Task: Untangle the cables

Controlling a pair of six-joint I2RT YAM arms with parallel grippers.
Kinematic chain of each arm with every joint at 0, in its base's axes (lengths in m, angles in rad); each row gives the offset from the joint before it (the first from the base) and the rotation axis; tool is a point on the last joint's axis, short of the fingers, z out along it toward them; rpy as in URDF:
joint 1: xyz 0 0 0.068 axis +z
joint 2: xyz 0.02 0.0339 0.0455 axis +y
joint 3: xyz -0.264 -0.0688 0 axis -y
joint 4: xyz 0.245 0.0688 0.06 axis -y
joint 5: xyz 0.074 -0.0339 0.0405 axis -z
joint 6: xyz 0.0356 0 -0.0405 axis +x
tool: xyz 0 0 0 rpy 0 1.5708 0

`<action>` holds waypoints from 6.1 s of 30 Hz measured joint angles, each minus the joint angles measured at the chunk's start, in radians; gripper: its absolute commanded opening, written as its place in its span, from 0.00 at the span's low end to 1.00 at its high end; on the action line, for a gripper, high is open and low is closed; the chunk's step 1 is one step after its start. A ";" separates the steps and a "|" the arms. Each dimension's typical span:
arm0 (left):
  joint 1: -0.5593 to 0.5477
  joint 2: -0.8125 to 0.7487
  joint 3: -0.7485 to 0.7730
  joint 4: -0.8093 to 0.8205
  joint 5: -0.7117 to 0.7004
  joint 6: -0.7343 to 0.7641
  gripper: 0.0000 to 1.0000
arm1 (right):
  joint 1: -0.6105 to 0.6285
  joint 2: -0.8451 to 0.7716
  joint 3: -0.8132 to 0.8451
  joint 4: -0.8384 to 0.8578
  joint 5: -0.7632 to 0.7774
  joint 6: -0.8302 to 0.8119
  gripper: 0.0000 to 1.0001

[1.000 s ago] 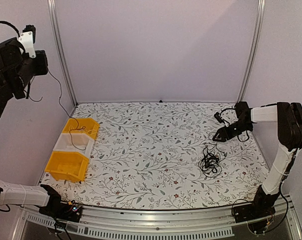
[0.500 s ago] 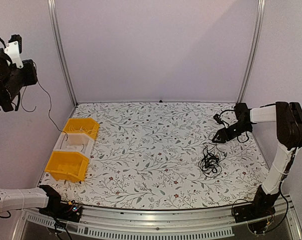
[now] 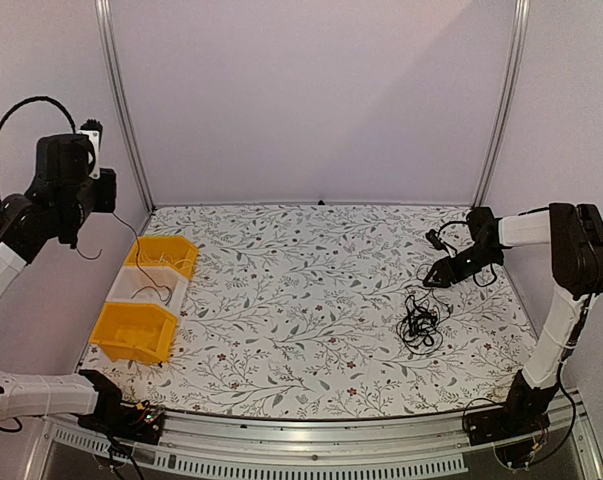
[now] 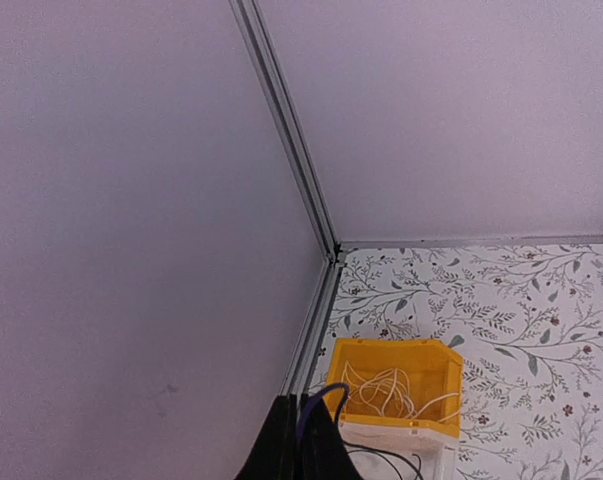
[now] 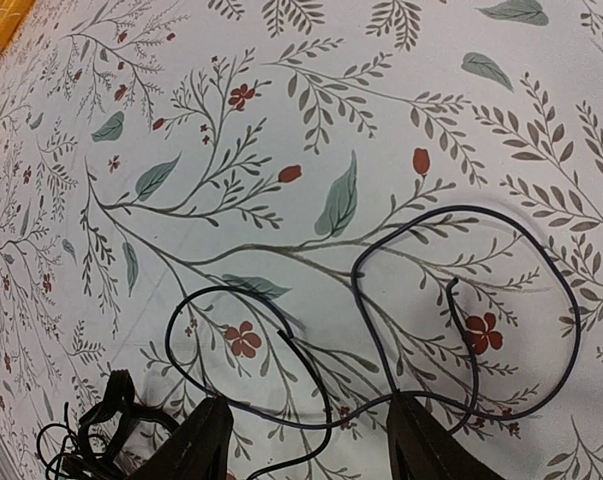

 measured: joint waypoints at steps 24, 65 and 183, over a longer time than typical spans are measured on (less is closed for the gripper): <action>0.267 0.138 -0.325 0.130 0.169 0.030 0.00 | 0.000 0.024 0.000 -0.011 -0.018 -0.012 0.57; 0.269 0.345 -0.475 0.380 0.399 0.061 0.00 | -0.004 0.053 0.011 -0.019 -0.041 -0.034 0.57; 0.322 0.554 -0.068 -0.246 0.195 -0.280 0.49 | -0.005 -0.078 0.090 -0.135 -0.085 -0.064 0.66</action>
